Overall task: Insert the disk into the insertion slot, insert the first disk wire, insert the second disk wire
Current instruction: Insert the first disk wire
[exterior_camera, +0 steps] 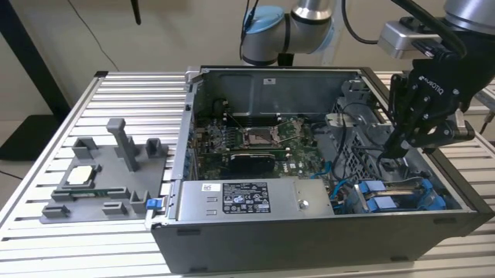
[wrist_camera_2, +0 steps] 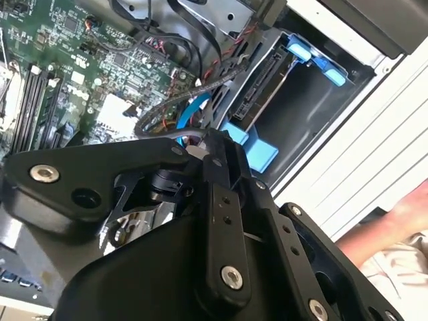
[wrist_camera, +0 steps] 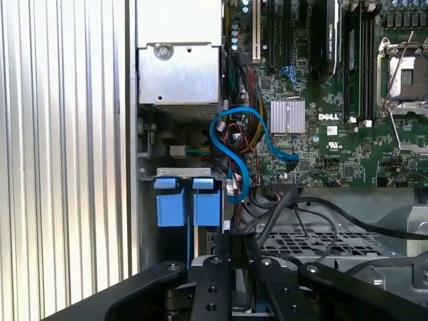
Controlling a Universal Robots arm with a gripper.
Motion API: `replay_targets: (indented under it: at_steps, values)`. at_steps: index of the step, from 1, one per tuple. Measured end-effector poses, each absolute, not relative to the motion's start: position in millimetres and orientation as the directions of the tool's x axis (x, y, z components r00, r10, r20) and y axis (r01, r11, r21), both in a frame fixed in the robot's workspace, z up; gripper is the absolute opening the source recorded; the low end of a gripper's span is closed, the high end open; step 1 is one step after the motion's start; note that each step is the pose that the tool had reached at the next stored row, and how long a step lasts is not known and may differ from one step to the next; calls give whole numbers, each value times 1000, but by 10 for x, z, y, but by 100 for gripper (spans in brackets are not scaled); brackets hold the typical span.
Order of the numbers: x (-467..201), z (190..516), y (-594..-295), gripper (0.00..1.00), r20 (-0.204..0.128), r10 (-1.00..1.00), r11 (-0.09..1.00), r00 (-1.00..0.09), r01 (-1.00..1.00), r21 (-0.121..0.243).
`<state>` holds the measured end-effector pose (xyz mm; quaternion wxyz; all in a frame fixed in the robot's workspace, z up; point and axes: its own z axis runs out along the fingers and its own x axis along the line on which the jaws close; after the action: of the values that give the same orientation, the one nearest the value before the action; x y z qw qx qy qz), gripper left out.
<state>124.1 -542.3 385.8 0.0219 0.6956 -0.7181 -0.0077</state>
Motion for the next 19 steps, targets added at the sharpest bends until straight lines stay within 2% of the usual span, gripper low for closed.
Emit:
replay_targets:
  at_steps: [10, 19]
  values:
    - [1243, 3822, -5427, 0, 51, -998, 33, -32, -999, 33]
    - [1268, 3792, -5443, 0, 55, -998, 34, -32, -999, 31]
